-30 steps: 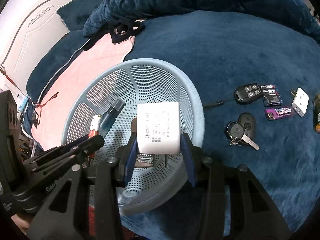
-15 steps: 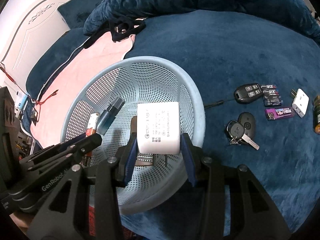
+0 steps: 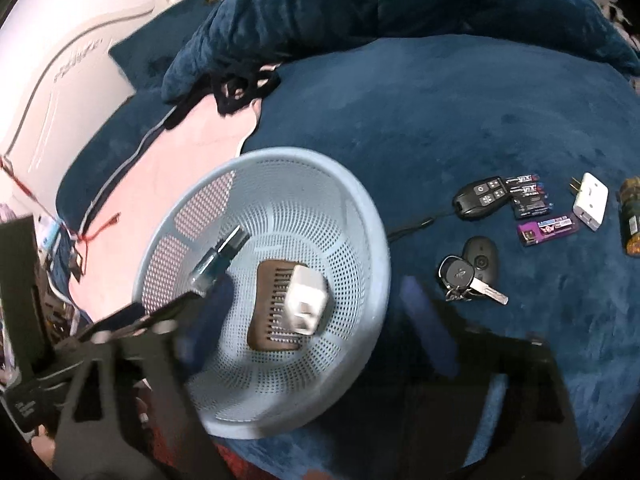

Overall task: Organize rigid objects
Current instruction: 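Carry lighter and white adapter into the blue basket and release both, then withdraw both tools from the basket toward the keys and fobs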

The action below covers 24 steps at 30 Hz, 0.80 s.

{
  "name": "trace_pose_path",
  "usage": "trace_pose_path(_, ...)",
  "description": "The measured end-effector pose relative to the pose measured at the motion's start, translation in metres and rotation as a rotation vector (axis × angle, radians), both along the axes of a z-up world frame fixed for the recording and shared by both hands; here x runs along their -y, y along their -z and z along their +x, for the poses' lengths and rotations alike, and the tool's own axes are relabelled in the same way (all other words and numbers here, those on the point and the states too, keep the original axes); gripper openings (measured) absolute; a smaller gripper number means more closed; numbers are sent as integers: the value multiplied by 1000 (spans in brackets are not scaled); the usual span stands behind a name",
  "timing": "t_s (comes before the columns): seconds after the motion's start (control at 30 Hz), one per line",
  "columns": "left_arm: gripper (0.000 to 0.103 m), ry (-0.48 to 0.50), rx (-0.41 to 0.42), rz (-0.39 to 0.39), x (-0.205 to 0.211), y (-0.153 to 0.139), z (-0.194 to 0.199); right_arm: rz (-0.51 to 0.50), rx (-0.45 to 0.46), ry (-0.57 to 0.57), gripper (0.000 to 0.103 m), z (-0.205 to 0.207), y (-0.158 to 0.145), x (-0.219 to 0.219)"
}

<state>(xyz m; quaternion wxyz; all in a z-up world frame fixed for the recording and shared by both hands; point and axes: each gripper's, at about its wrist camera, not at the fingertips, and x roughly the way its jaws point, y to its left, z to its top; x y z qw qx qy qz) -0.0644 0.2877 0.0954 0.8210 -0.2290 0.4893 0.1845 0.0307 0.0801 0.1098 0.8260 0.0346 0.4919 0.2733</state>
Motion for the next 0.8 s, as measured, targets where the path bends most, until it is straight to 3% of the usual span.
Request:
trace_pose_path(0.2, 102, -5, -19, 12, 0, -1, 0, -16, 21, 11, 103, 0, -2, 2)
trace_pose_path(0.53, 102, 8, -40, 16, 11, 0, 0, -14, -41, 28, 103, 5, 6, 17)
trace_pose_path(0.8, 102, 12, -48, 27, 18, -1, 1, -26, -2, 17, 103, 0, 6, 23)
